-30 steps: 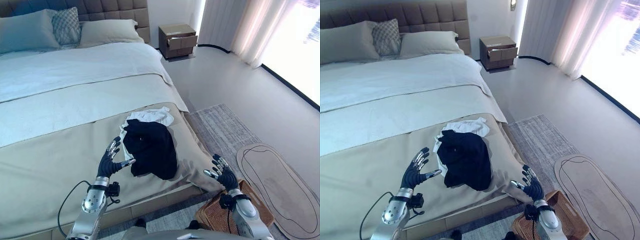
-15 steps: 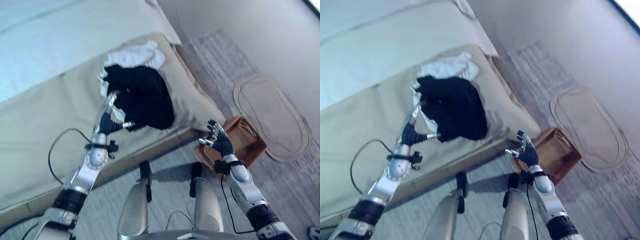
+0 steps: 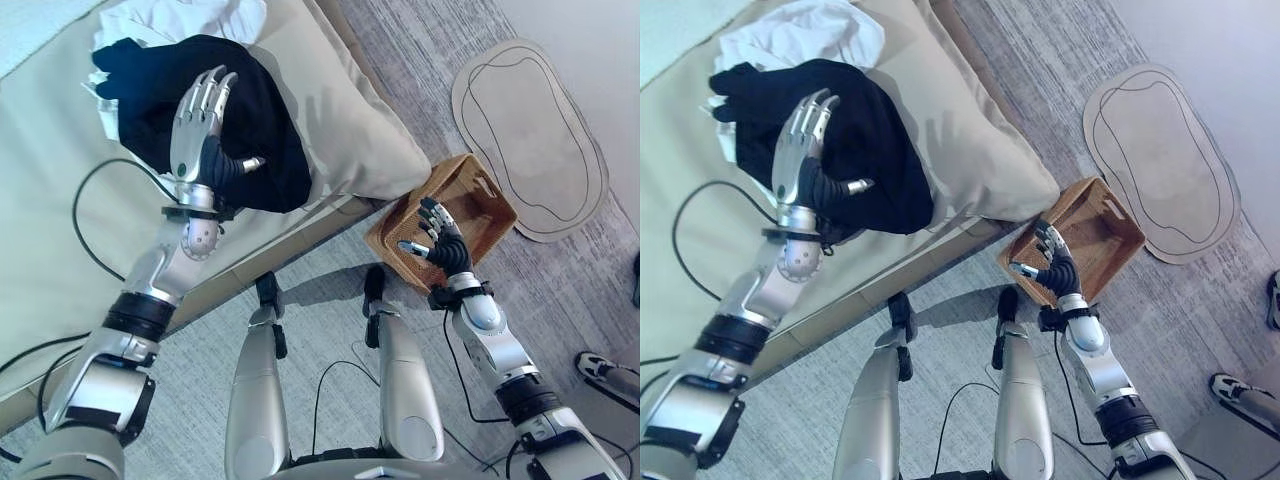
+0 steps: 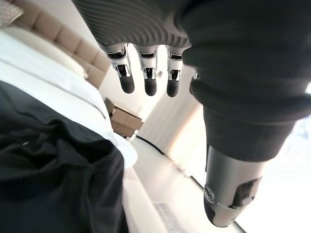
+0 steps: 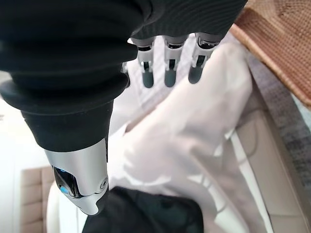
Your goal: Pick up clothes into the bucket
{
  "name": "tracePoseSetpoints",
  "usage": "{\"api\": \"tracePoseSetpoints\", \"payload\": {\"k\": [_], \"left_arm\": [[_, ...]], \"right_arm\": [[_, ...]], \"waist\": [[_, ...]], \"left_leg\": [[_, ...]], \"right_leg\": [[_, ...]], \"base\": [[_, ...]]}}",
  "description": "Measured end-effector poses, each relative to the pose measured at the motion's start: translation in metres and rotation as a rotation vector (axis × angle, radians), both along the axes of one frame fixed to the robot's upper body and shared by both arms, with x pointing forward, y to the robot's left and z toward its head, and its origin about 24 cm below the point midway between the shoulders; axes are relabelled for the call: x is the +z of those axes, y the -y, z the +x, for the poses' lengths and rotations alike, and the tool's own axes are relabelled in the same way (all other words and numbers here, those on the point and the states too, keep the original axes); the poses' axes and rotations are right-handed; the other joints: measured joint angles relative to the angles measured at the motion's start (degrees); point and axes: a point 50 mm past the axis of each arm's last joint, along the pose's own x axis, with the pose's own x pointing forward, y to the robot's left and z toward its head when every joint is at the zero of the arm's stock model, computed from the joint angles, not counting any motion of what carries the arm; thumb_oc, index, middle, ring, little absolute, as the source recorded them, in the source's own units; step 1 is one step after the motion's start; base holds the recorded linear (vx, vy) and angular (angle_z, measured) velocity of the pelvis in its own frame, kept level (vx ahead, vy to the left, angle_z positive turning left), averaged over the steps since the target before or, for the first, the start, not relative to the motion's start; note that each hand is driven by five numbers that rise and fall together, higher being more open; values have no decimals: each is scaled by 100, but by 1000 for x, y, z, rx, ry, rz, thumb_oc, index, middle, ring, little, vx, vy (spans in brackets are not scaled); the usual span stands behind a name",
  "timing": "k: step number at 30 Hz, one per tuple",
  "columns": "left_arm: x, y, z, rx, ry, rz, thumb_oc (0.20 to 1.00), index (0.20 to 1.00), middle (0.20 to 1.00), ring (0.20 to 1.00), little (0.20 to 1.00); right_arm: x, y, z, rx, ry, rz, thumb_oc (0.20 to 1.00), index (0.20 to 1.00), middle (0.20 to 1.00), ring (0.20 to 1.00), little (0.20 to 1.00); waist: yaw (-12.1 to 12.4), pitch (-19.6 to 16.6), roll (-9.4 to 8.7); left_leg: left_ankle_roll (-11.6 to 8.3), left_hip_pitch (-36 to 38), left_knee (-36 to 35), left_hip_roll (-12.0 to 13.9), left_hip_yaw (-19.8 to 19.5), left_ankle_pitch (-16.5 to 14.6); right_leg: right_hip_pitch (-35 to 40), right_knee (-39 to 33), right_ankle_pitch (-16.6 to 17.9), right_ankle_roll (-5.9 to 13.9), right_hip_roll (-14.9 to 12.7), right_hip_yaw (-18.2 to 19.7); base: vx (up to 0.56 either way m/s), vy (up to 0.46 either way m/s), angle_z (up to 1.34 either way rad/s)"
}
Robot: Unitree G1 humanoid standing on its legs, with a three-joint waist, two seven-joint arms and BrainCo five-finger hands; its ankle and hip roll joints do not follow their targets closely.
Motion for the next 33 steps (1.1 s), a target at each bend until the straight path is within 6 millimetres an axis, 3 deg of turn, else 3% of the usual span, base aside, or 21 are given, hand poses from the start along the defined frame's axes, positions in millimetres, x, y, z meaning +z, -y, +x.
{"api": "tracePoseSetpoints", "payload": {"k": [6,10,17,24,25,26,27,33], "left_arm": [[17,-11,11,130,27,191,1000,1000,1000,1000,1000],[14,-20,23,240,-44,345,1000,1000,1000,1000,1000],[0,-25,37,330,-248,522,1000,1000,1000,1000,1000],[7,-18,46,347,-282,674,1000,1000,1000,1000,1000],[6,-17,47,347,-290,686,416,416,416,416,416],[7,-17,47,346,-297,694,416,416,416,416,416],[8,-16,47,344,-299,707,200,200,200,200,200],[19,-11,48,332,-278,760,200,200,200,200,200]], "right_arm": [[4,1,1,-8,17,-2,1000,1000,1000,1000,1000],[7,1,3,-6,31,-2,1000,1000,1000,1000,1000],[11,3,4,-1,43,-6,1000,1000,1000,1000,1000],[25,5,7,28,91,-34,1000,1000,1000,1000,1000],[26,5,7,29,95,-34,1000,1000,1000,1000,1000],[27,5,7,29,95,-34,1000,1000,1000,1000,1000],[27,5,7,27,96,-33,1000,1000,1000,1000,1000],[28,8,7,18,100,-30,1000,1000,1000,1000,1000]], "waist": [[-101,13,-26],[-236,12,-28],[-246,11,-28],[-269,7,-32],[-271,6,-33],[-271,4,-33],[-269,4,-34],[-284,-8,-36]], "left_leg": [[-12,-319,133,10,0,-15],[-18,-444,195,11,1,-25],[-21,-644,317,5,20,-38],[2,-980,658,-3,29,-147],[4,-1013,690,-5,50,-159],[1,-1034,703,-6,59,-161],[1,-1056,720,-8,60,-163],[13,-1079,760,-40,89,-171]], "right_leg": [[-336,95,9,-13,15,63],[-453,127,8,-13,15,85],[-682,248,12,-20,13,138],[-995,477,-8,-52,12,237],[-1027,480,-8,-51,8,259],[-1044,480,-8,-51,2,264],[-1062,482,-7,-50,-2,264],[-1083,475,8,-51,-31,280]], "base": [[13,15,-3],[0,0,0],[0,4,0],[-2,2,-1],[-6,2,-4],[-8,5,-3],[0,0,0],[0,1,-1]]}}
